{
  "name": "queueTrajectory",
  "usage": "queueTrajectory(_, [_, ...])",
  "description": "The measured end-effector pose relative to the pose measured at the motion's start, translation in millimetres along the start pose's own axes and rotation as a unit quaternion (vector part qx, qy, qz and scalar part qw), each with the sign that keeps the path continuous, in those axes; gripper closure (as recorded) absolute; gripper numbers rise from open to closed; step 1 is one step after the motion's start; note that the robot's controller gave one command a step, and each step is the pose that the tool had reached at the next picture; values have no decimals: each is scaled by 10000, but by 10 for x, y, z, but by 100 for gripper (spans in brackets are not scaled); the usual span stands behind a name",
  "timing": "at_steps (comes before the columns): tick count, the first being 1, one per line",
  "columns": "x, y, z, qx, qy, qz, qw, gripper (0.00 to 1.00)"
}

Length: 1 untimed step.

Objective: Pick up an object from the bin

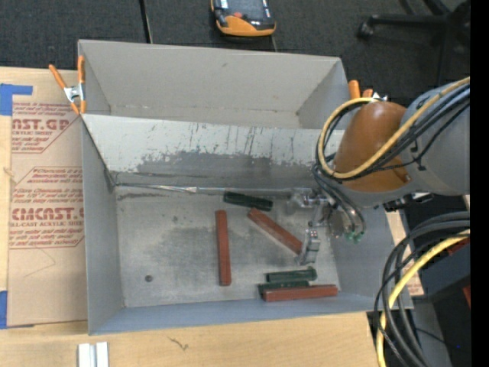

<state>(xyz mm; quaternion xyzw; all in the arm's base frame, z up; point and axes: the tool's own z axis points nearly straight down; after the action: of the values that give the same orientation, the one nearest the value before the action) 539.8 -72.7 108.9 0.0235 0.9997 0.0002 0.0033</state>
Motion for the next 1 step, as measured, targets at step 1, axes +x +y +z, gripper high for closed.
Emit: queueTrajectory(1, [8,120,417,-7,41,37,10000,0])
